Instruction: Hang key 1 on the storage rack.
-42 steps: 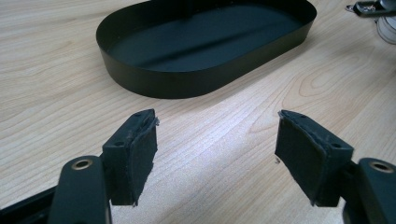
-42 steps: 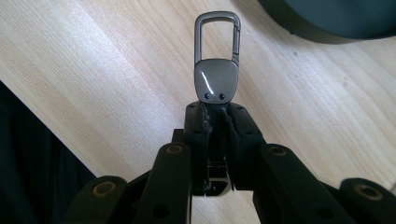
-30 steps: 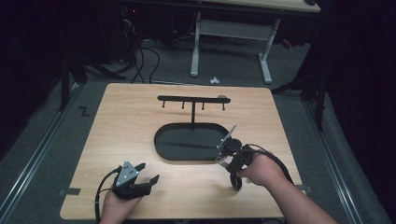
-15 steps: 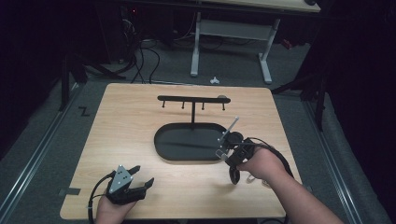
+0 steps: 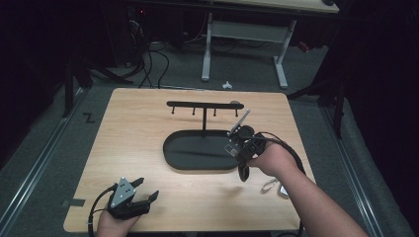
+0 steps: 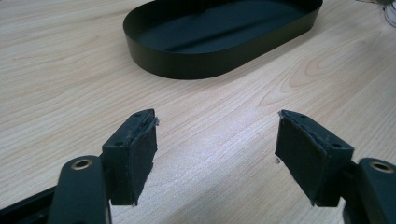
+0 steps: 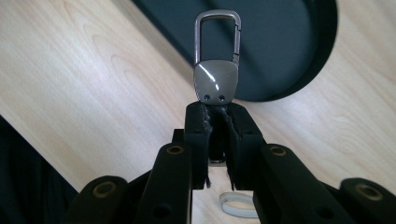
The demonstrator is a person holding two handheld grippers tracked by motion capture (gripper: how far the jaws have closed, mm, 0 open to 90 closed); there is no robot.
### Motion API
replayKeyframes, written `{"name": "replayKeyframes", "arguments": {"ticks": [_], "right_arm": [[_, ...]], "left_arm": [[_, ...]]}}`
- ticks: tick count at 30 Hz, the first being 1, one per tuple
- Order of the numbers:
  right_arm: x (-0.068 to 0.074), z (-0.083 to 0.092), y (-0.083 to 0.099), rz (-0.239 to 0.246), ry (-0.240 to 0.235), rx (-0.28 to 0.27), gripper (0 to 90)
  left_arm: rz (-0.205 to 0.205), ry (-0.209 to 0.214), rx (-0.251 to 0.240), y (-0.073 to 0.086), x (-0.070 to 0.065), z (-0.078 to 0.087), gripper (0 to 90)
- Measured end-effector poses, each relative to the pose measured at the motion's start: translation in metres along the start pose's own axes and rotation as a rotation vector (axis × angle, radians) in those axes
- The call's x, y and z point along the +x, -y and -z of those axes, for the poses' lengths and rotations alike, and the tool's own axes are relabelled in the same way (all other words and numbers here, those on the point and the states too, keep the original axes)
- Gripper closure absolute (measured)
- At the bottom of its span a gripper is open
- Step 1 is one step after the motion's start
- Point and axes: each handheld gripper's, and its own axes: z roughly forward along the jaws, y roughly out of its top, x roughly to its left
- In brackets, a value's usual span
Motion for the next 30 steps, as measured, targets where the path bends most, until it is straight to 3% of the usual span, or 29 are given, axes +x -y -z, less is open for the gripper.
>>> {"name": "replayKeyframes", "arguments": {"ticks": [10, 13, 15, 22, 23, 24, 27, 28, 29, 30], "right_arm": [[-0.008, 0.018, -0.022, -0.013, 0.018, -0.042, 80.4], [-0.01, 0.024, -0.03, -0.041, 0.022, -0.049, 80.4], [-0.012, 0.026, -0.033, -0.023, 0.026, -0.056, 80.4], [-0.016, 0.032, -0.044, -0.029, 0.041, -0.062, 80.4], [-0.015, 0.033, -0.045, -0.051, 0.04, -0.062, 80.4], [-0.017, 0.034, -0.048, -0.029, 0.044, -0.07, 80.4], [-0.017, 0.037, -0.053, -0.044, 0.045, -0.078, 80.4], [-0.018, 0.038, -0.055, -0.025, 0.055, -0.088, 80.4], [-0.016, 0.039, -0.056, -0.046, 0.051, -0.09, 80.4], [-0.017, 0.038, -0.058, -0.032, 0.051, -0.095, 80.4]], "left_arm": [[-0.002, 0.01, 0.004, 0.0, 0.0, -0.001, 29.7], [-0.005, 0.009, 0.001, 0.0, 0.0, -0.001, 29.7], [-0.007, 0.011, 0.002, 0.0, -0.001, -0.001, 29.7], [-0.008, 0.011, 0.002, 0.0, -0.001, 0.0, 29.7], [-0.008, 0.012, 0.0, 0.0, -0.001, 0.0, 29.7], [-0.009, 0.012, 0.002, 0.0, -0.001, 0.0, 29.7], [-0.009, 0.013, 0.003, 0.0, -0.001, 0.0, 29.7], [-0.01, 0.013, 0.003, 0.0, -0.001, 0.0, 29.7], [-0.009, 0.013, 0.003, 0.0, -0.001, 0.0, 29.7], [-0.009, 0.014, 0.004, 0.0, -0.001, 0.0, 29.7]]}}
